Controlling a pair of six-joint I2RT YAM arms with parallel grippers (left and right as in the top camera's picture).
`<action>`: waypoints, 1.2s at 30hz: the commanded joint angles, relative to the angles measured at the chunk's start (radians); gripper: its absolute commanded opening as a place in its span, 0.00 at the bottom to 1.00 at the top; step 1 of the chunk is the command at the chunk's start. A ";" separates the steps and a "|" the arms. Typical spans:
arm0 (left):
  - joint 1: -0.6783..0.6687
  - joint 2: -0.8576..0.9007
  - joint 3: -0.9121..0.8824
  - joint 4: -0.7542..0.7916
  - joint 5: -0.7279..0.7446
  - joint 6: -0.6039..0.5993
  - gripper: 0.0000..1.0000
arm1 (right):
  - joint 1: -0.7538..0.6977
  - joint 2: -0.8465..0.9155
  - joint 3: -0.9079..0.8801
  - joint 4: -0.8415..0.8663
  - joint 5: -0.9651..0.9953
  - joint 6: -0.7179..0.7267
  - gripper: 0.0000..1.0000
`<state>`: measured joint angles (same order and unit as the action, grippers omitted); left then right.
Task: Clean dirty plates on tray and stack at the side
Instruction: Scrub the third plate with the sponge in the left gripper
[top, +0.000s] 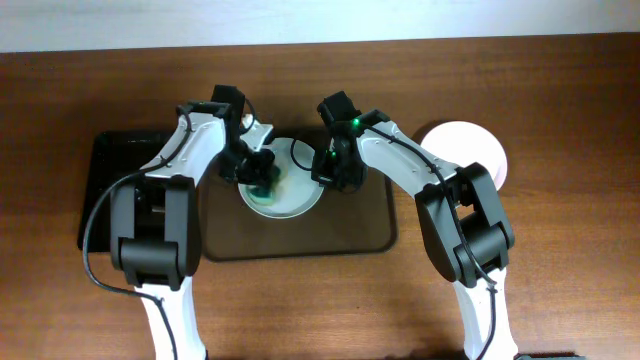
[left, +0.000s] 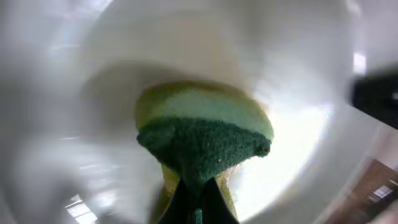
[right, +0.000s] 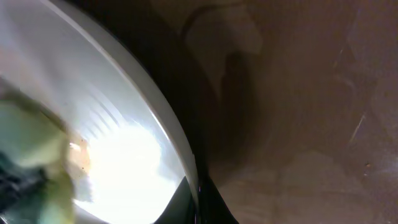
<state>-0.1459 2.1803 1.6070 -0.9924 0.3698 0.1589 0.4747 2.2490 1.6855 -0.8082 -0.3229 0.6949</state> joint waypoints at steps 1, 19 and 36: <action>-0.013 0.036 -0.020 0.073 0.168 0.040 0.01 | -0.005 0.019 -0.014 0.006 0.019 -0.007 0.04; -0.013 0.036 -0.020 0.114 0.177 -0.010 0.01 | -0.005 0.019 -0.014 0.011 0.016 -0.011 0.04; -0.013 0.036 -0.020 0.078 0.057 0.001 0.00 | -0.005 0.019 -0.014 0.008 0.011 -0.011 0.04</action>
<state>-0.1581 2.1727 1.6207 -0.9379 0.1249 0.0399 0.4755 2.2513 1.6848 -0.7948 -0.3405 0.6781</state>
